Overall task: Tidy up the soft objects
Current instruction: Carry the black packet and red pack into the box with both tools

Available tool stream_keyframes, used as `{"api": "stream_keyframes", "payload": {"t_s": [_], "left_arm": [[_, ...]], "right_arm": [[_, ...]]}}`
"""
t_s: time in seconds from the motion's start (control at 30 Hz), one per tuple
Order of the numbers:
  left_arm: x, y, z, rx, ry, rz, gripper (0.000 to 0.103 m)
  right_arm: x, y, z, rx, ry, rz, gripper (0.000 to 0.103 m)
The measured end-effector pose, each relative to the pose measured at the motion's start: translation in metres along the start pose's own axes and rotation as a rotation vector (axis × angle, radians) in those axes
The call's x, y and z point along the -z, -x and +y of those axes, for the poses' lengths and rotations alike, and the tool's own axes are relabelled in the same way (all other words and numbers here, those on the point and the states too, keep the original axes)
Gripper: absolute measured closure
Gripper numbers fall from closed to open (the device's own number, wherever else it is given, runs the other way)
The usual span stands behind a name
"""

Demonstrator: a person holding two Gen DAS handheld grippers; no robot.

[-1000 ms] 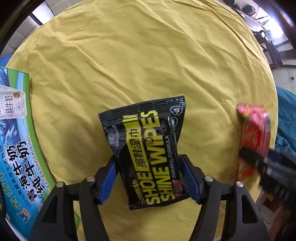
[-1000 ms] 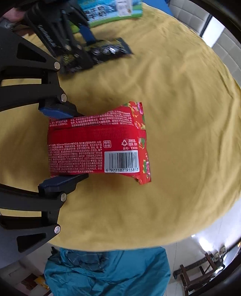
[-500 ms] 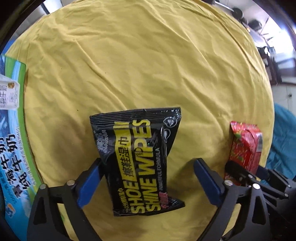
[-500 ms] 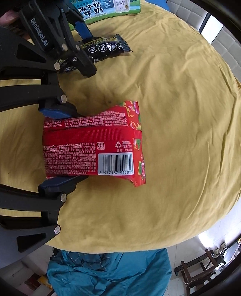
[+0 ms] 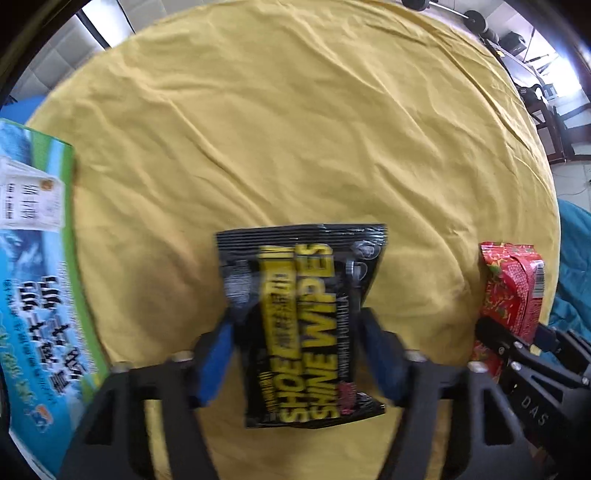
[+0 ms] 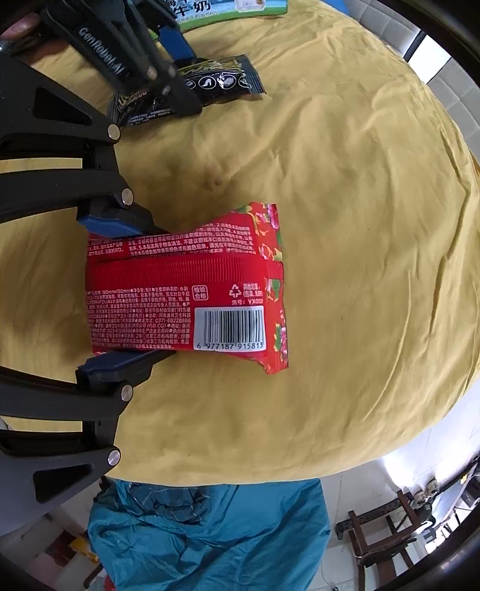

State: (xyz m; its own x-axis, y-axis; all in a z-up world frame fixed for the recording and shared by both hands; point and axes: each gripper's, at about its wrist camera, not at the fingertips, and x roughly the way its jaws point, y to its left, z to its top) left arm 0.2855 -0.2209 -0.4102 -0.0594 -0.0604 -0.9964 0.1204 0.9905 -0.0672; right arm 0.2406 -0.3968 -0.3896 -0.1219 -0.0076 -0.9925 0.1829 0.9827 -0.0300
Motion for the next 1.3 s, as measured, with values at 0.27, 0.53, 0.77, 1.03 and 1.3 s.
{"api": "stream_keyframes", "payload": {"t_s": [0.27,0.53,0.77,1.03,1.3], "left_arm": [[0.009,0.005,0.002,-0.01,-0.03,-0.018,0.052],[0.031,0.039,-0.013,-0.055,-0.103,-0.145,0.053],[0.059,0.101,-0.01,0.002,-0.118,-0.277,0.053],[0.091,0.185,0.042,0.084,-0.096,-0.396,0.053],[0.127,0.237,0.147,0.079,-0.03,-0.442,0.053]], "right_arm": [[0.017,0.0,0.017,0.008,0.0,-0.038,0.056],[0.039,0.026,0.016,-0.043,-0.014,-0.105,0.056],[0.071,0.076,0.016,-0.112,-0.03,-0.183,0.056],[0.109,0.152,0.047,-0.192,-0.011,-0.277,0.056],[0.148,0.207,0.145,-0.29,0.088,-0.318,0.056]]}}
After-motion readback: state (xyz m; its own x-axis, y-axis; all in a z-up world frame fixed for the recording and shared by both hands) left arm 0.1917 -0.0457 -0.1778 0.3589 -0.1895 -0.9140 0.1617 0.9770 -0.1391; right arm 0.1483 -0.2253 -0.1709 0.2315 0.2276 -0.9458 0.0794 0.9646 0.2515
